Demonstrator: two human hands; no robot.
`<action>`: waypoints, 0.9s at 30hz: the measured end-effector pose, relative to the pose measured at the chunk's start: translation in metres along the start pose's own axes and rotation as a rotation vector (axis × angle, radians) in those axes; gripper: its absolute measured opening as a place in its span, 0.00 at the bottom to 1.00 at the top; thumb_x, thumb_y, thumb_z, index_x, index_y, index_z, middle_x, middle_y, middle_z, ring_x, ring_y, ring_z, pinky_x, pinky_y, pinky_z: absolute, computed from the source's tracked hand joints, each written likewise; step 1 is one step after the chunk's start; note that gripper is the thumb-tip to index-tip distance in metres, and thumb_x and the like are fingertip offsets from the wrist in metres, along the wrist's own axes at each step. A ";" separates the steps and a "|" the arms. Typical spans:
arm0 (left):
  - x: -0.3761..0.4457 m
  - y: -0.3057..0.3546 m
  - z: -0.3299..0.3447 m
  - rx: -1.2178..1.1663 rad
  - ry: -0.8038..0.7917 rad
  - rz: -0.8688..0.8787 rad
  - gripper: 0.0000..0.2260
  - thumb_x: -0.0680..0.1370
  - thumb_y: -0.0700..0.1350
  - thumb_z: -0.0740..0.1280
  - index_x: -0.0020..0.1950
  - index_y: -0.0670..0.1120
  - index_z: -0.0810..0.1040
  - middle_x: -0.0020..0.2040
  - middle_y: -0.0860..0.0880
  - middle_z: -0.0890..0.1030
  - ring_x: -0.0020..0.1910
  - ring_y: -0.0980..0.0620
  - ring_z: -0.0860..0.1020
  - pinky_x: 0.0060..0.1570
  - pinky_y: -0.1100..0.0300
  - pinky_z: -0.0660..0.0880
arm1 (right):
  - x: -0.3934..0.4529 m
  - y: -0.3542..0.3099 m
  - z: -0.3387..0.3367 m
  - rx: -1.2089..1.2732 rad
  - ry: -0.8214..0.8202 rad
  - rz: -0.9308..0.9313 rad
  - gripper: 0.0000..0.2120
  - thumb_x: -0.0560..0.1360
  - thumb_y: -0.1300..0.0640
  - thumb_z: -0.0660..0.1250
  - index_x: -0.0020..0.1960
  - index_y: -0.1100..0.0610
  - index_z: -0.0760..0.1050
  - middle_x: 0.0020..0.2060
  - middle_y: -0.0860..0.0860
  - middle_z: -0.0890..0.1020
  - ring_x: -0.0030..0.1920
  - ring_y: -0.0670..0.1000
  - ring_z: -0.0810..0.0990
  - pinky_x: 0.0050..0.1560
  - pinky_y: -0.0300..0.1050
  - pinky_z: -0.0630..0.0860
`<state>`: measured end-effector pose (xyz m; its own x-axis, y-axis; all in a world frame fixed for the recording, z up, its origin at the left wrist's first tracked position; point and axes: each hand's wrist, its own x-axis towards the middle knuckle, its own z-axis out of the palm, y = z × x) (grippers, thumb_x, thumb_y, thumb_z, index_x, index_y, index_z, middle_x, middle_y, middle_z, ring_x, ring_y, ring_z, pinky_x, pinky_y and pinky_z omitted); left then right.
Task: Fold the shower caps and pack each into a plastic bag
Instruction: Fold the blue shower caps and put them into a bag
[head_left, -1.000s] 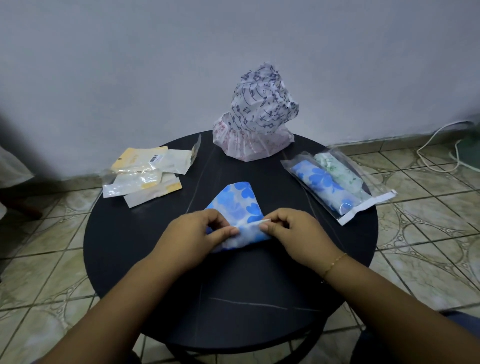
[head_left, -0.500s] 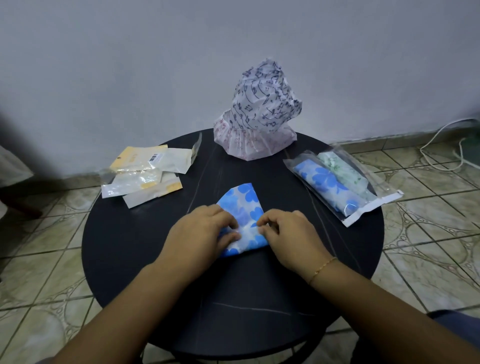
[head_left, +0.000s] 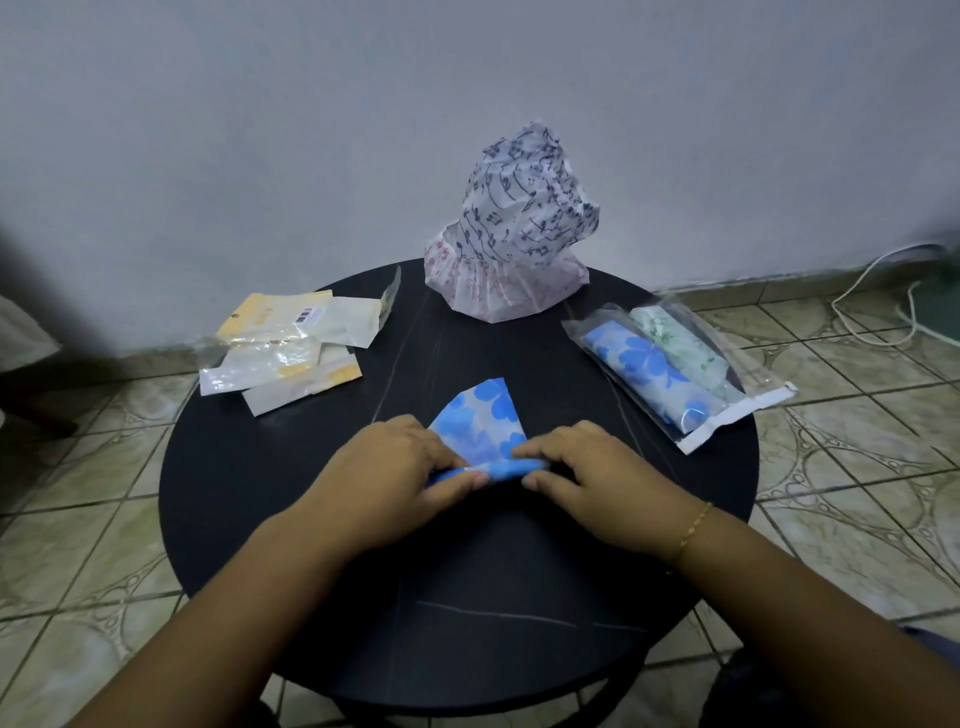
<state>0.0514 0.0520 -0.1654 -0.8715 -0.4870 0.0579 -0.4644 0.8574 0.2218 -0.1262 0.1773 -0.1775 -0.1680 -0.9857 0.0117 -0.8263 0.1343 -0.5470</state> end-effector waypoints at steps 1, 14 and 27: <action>-0.001 0.001 -0.001 -0.009 -0.021 -0.024 0.28 0.70 0.71 0.48 0.50 0.60 0.82 0.40 0.56 0.80 0.43 0.59 0.73 0.44 0.59 0.73 | 0.001 0.001 0.000 0.099 0.028 0.039 0.12 0.76 0.49 0.64 0.59 0.42 0.73 0.48 0.44 0.76 0.52 0.44 0.70 0.58 0.39 0.67; 0.000 0.004 0.008 0.086 0.208 0.018 0.04 0.75 0.49 0.67 0.46 0.56 0.81 0.45 0.57 0.79 0.42 0.53 0.76 0.42 0.58 0.71 | 0.030 -0.005 0.016 0.286 0.178 0.262 0.06 0.71 0.51 0.70 0.42 0.45 0.72 0.32 0.44 0.73 0.36 0.45 0.73 0.41 0.40 0.69; 0.002 0.005 0.006 0.040 0.171 -0.166 0.18 0.76 0.64 0.57 0.63 0.60 0.70 0.56 0.58 0.79 0.53 0.57 0.76 0.47 0.61 0.72 | 0.034 0.004 -0.005 0.019 -0.090 0.073 0.21 0.72 0.44 0.68 0.64 0.42 0.71 0.53 0.44 0.70 0.61 0.47 0.64 0.67 0.46 0.62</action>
<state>0.0465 0.0569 -0.1701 -0.7446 -0.6404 0.1884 -0.6083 0.7672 0.2036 -0.1378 0.1452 -0.1754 -0.1776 -0.9786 -0.1040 -0.8034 0.2052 -0.5590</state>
